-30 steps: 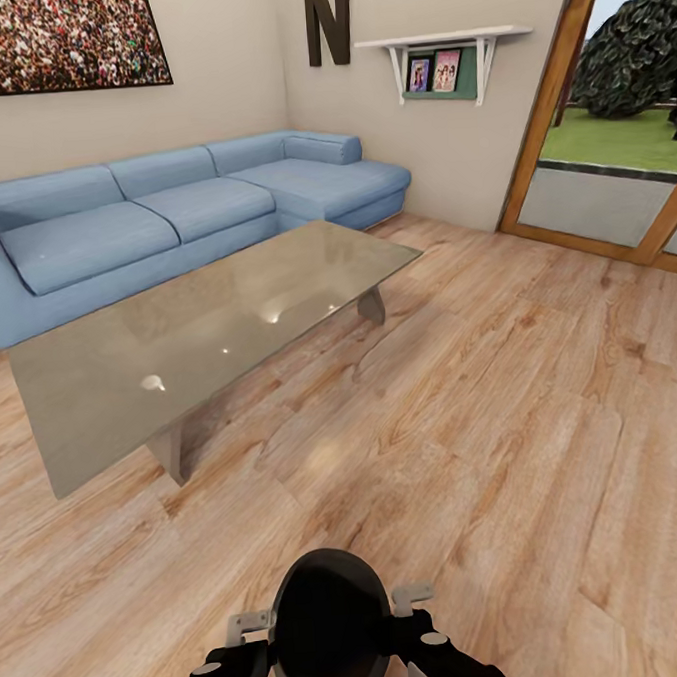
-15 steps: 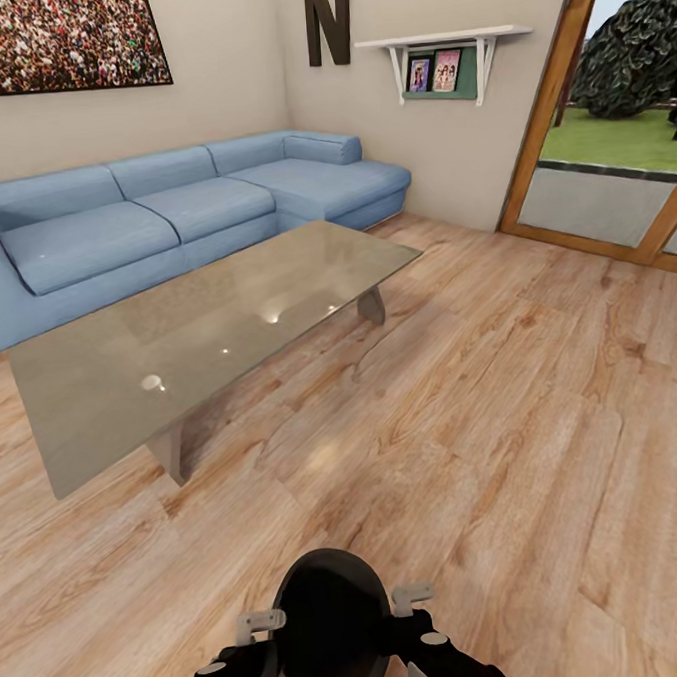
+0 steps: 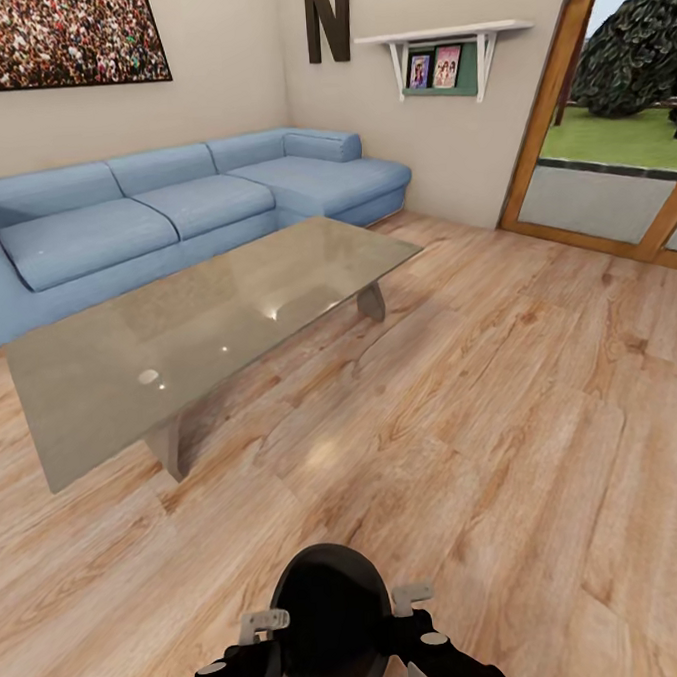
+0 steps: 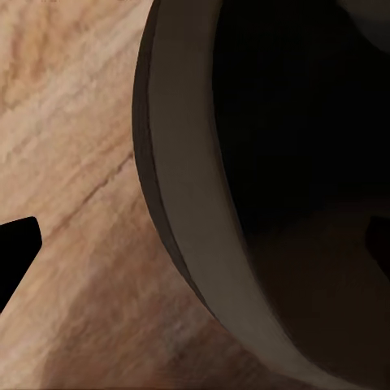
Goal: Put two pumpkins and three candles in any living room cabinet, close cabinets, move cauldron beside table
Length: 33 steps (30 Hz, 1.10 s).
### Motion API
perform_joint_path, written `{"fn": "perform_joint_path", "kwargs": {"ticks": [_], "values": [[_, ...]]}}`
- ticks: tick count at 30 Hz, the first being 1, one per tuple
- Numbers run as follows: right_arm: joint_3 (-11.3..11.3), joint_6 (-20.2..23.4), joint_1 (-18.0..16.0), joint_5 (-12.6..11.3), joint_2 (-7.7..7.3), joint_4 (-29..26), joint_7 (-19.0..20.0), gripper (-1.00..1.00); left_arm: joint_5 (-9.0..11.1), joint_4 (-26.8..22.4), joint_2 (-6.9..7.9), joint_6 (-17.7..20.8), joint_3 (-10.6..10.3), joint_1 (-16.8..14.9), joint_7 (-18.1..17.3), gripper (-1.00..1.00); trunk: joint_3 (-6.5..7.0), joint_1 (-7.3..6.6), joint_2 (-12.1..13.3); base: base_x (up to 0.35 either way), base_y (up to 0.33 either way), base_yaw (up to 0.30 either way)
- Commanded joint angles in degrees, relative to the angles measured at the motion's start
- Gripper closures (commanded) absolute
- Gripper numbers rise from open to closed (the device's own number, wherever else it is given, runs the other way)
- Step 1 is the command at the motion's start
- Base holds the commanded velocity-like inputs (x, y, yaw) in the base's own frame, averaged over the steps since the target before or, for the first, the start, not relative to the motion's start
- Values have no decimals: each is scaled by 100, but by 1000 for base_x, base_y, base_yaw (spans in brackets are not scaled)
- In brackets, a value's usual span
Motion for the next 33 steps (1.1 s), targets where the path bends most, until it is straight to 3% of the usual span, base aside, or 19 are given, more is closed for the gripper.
{"fn": "perform_joint_path", "kwargs": {"ticks": [1,8,33], "values": [[49,-5,-4,-49,-2,-3,-36,-100,54,-13,9,10,-44,-3,36,-100,-23,22,-43,0,0,0],[49,-5,-4,-49,1,-3,-30,-100,78,-13,9,-159,-44,-3,35,-100,-148,175,-324,0,0,0],[49,-5,-4,-49,-2,-2,78,-100,56,-13,9,-181,-23,-3,35,-100,-148,175,-324,0,0,0]]}}
